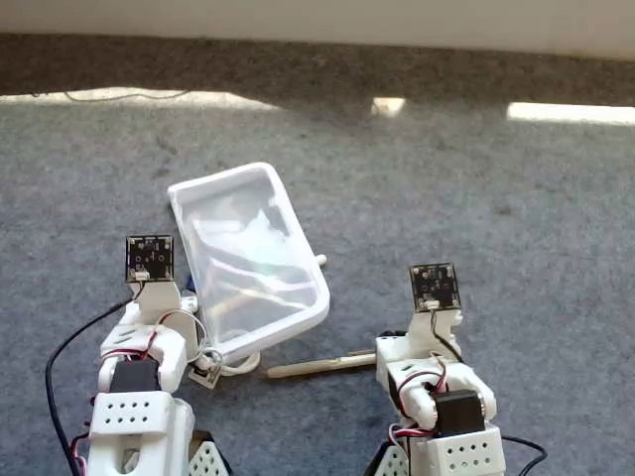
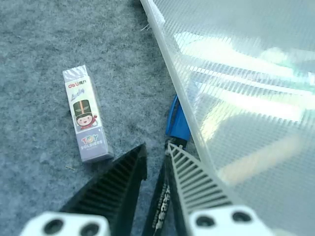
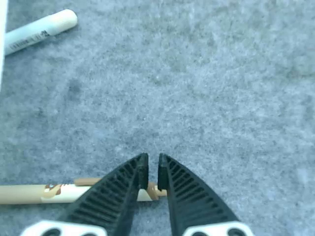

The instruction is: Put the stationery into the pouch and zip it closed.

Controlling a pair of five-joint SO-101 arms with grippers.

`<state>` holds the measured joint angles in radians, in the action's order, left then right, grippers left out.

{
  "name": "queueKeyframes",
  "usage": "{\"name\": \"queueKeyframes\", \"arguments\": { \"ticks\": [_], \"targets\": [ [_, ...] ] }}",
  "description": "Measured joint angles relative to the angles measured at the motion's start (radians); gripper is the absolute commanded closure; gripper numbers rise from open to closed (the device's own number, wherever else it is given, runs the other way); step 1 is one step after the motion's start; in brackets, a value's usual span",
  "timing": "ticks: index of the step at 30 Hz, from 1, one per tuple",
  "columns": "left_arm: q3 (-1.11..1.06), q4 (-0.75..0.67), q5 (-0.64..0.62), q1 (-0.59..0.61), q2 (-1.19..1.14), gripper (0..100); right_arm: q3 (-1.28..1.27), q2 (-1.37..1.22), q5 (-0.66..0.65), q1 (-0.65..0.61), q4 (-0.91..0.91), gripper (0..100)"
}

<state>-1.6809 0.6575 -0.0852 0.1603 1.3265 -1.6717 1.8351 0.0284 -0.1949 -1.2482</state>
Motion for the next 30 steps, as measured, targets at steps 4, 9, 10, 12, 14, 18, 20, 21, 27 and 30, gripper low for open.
{"name": "queueKeyframes", "arguments": {
  "ticks": [4,9,10,12,14,18,20,21,27,30],
  "targets": [
    [0.000,0.000,0.000,0.000,0.000,92,0.000,0.000,0.000,0.000,0.000,95.7],
    [0.000,0.000,0.000,0.000,0.000,92,0.000,0.000,0.000,0.000,0.000,95.7],
    [0.000,0.000,0.000,0.000,0.000,92,0.000,0.000,0.000,0.000,0.000,95.7],
    [0.000,0.000,0.000,0.000,0.000,92,0.000,0.000,0.000,0.000,0.000,95.7],
    [0.000,0.000,0.000,0.000,0.000,92,0.000,0.000,0.000,0.000,0.000,95.7],
    [0.000,0.000,0.000,-0.005,0.000,92,0.000,0.000,0.000,0.000,0.000,95.7],
    [0.000,0.000,0.000,-0.005,0.000,92,0.000,0.000,0.000,0.000,0.000,95.7],
    [0.000,0.000,0.000,-0.005,0.000,92,0.000,0.000,0.000,0.000,0.000,95.7],
    [0.000,0.000,0.000,-0.084,0.000,92,0.000,0.000,0.000,0.000,0.000,95.7],
    [0.000,0.000,0.000,-0.124,0.000,92,0.000,0.000,0.000,0.000,0.000,95.7]
  ]
}}
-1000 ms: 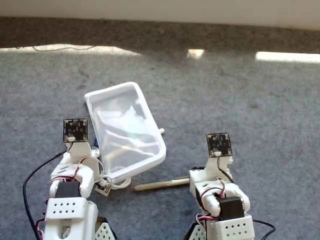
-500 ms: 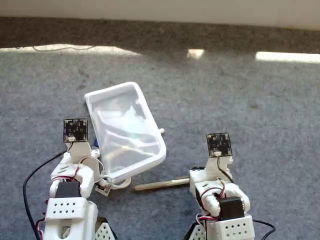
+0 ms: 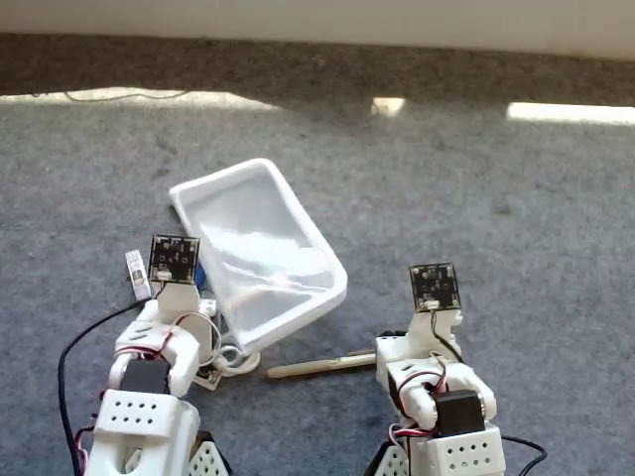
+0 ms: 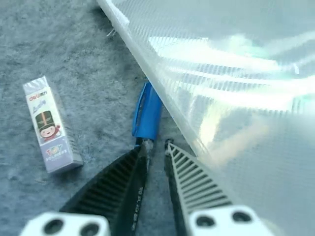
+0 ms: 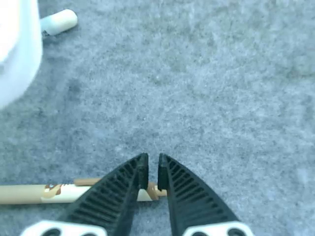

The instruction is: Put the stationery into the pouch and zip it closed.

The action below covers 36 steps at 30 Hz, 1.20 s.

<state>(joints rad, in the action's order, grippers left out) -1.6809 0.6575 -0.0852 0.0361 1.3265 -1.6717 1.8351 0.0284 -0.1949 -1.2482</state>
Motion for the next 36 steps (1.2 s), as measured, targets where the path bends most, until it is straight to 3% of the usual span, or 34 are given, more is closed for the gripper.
{"name": "queueKeyframes", "arguments": {
  "ticks": [20,29,36],
  "targets": [
    [0.000,0.000,0.000,-0.034,0.000,92,0.000,0.000,0.000,0.000,0.000,95.7],
    [0.164,0.120,0.000,0.210,0.000,92,0.000,0.000,0.000,0.000,0.000,95.7],
    [0.242,0.157,0.000,0.269,0.000,92,0.000,0.000,0.000,0.000,0.000,95.7]
  ]
}}
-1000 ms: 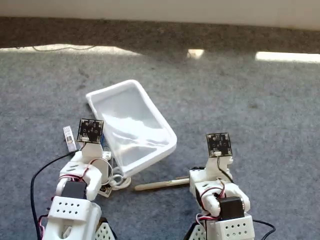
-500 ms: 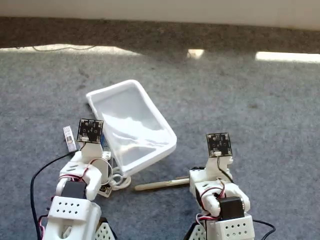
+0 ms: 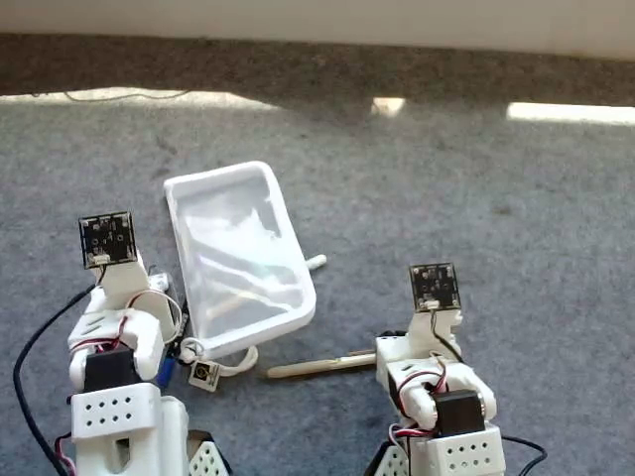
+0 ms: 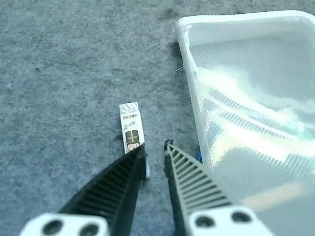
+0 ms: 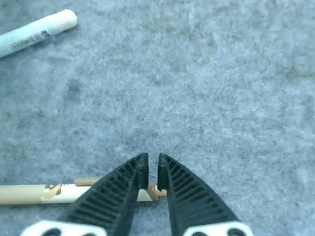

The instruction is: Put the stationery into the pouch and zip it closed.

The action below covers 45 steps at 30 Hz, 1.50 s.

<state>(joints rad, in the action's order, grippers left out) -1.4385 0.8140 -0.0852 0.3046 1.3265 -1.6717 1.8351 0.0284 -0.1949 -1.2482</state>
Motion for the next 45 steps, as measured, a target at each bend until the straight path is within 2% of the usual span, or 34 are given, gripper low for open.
{"name": "queueKeyframes", "arguments": {
  "ticks": [3,8,14,23,30,33,45],
  "targets": [
    [0.000,0.000,0.000,0.003,0.000,92,0.000,0.000,0.000,0.000,0.000,95.7],
    [0.000,0.000,0.000,0.084,0.000,92,0.000,0.000,0.000,0.000,0.000,95.7],
    [0.000,0.003,0.000,0.112,0.000,92,0.000,0.000,0.000,0.000,0.000,95.7],
    [0.003,0.009,0.000,0.221,0.000,92,0.012,0.000,0.000,0.002,0.003,95.7],
    [0.003,0.009,0.000,0.227,0.000,92,0.063,0.000,-0.008,0.002,0.137,95.4],
    [0.003,0.009,0.000,0.227,0.000,92,0.118,0.000,-0.081,-0.006,0.167,95.4],
    [0.003,0.009,0.000,0.227,0.000,91,0.361,0.009,-0.123,-0.282,0.178,95.7]
  ]
}}
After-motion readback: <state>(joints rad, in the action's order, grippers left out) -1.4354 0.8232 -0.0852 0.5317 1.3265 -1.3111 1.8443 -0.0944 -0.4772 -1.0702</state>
